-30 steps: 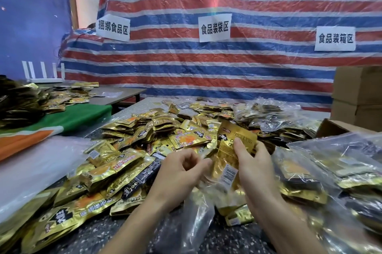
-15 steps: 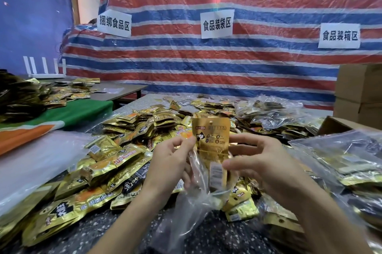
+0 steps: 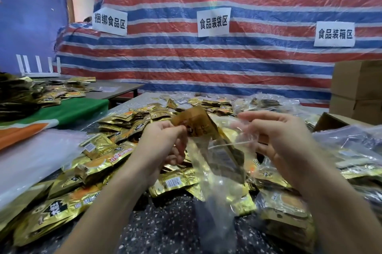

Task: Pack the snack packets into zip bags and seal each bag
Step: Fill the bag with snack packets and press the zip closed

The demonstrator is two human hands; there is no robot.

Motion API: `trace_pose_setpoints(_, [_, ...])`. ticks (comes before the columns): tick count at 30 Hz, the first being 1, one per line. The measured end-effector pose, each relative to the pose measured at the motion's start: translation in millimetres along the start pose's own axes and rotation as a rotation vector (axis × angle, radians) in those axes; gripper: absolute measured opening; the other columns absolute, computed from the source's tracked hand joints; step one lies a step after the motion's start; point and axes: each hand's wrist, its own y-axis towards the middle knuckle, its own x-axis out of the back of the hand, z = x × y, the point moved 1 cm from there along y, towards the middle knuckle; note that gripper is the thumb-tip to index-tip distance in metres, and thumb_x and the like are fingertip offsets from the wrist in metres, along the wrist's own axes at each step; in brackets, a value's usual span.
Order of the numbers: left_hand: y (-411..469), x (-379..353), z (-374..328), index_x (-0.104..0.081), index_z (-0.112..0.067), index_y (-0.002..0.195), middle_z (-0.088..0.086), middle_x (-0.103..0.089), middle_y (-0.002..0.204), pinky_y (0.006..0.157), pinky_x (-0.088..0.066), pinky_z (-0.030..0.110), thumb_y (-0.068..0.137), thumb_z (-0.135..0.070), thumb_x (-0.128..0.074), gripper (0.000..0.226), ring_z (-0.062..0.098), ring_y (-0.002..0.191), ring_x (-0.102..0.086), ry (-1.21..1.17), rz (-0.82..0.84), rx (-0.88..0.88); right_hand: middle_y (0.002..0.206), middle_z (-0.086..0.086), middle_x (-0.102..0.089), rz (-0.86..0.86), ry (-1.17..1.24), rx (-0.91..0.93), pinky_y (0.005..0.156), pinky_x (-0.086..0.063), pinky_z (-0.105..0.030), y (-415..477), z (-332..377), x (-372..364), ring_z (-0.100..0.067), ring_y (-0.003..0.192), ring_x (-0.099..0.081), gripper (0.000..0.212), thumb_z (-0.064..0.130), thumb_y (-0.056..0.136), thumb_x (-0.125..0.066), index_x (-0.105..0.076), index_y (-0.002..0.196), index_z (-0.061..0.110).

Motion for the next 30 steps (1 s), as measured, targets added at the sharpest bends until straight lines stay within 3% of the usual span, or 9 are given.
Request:
trace_pose_setpoints(2, [2,3,-12,-0.055,-0.009,0.069,-0.001,-0.05,0.046,0.032,-0.026,0.018,0.087,-0.001,-0.055,0.019,0.012,0.034,-0.041,0.032,-0.035,-0.043,0.089,-0.013,-0.077,-0.009,-0.02,0.044,0.061,-0.062,-0.035,1,7,-8,-0.024,0.077,-0.071,0.03,0.014,0.051,-0.079,-0.079,0.08,0.008])
trace_pose_setpoints(5, [-1,9,-34,-0.057,-0.009,0.068,-0.001,-0.048,0.046,0.035,-0.026,0.017,0.083,-0.002,-0.057,0.016,0.011,0.034,-0.038,0.104,-0.05,-0.109,0.079,-0.003,-0.077,-0.054,-0.164,0.125,0.052,-0.058,-0.024,3,18,-19,-0.012,0.063,-0.07,0.008,0.004,0.074,-0.078,-0.079,0.074,0.012])
trace_pose_setpoints(12, [-11,22,-70,-0.073,0.002,0.071,0.004,-0.051,0.053,0.038,-0.028,0.018,0.079,0.001,-0.071,0.009,0.012,0.042,-0.041,0.294,-0.022,-0.183,0.072,0.001,-0.075,-0.143,-0.345,0.246,0.047,-0.051,-0.021,-3,28,-34,-0.011,0.057,-0.069,0.013,0.002,0.083,-0.074,-0.075,0.076,0.013])
trace_pose_setpoints(16, [-13,21,-79,-0.068,0.013,0.082,0.002,-0.05,0.052,0.037,-0.03,0.017,0.08,-0.001,-0.07,0.015,0.011,0.04,-0.041,0.194,-0.075,-0.208,0.069,-0.001,-0.072,-0.209,-0.045,0.201,0.042,-0.048,-0.023,-8,26,-41,-0.015,0.053,-0.065,0.009,-0.001,0.085,-0.067,-0.071,0.082,0.006])
trace_pose_setpoints(18, [-15,18,-82,-0.069,0.0,0.084,-0.001,-0.054,0.056,0.042,-0.038,0.018,0.082,-0.016,-0.074,0.017,0.012,0.046,-0.047,0.055,-0.032,-0.207,0.077,-0.008,-0.069,-0.166,0.159,0.103,0.042,-0.047,-0.022,-9,26,-46,-0.015,0.053,-0.062,0.012,-0.004,0.09,-0.058,-0.066,0.087,0.004])
trace_pose_setpoints(22, [-20,15,-52,-0.061,-0.026,0.117,-0.005,-0.071,0.105,0.094,-0.05,0.037,0.068,-0.072,-0.068,0.067,0.014,0.096,-0.068,0.138,0.123,-0.277,0.112,-0.015,-0.055,-0.137,0.357,-0.071,0.052,-0.054,-0.024,-6,16,-56,-0.019,0.06,-0.063,0.027,-0.011,0.089,-0.045,-0.059,0.109,0.001])
trace_pose_setpoints(24, [-24,17,-28,-0.048,-0.038,0.13,-0.017,-0.063,0.121,0.093,-0.051,0.028,0.049,-0.079,-0.075,0.095,0.0,0.107,-0.064,0.273,0.166,-0.284,0.114,-0.018,-0.052,-0.126,0.444,-0.112,0.055,-0.056,-0.026,-6,10,-59,-0.018,0.056,-0.066,0.031,-0.011,0.089,-0.044,-0.057,0.113,0.003])
trace_pose_setpoints(26, [-23,21,-11,-0.044,-0.035,0.135,-0.015,-0.067,0.12,0.078,-0.056,0.017,0.054,-0.054,-0.092,0.096,0.002,0.102,-0.069,0.227,0.222,-0.246,0.115,-0.02,-0.054,-0.09,0.456,-0.127,0.056,-0.057,-0.028,-4,2,-59,-0.023,0.067,-0.068,0.018,0.003,0.094,-0.052,-0.056,0.112,0.004])
trace_pose_setpoints(30, [-14,25,0,-0.056,-0.014,0.132,0.009,-0.073,0.116,0.07,-0.063,0.035,0.067,-0.002,-0.081,0.071,0.028,0.095,-0.074,0.023,0.22,-0.223,0.092,-0.008,-0.068,-0.206,0.137,-0.121,0.049,-0.051,-0.028,10,-17,-45,-0.017,0.065,-0.066,0.044,0.052,0.095,-0.052,-0.067,0.101,0.011])
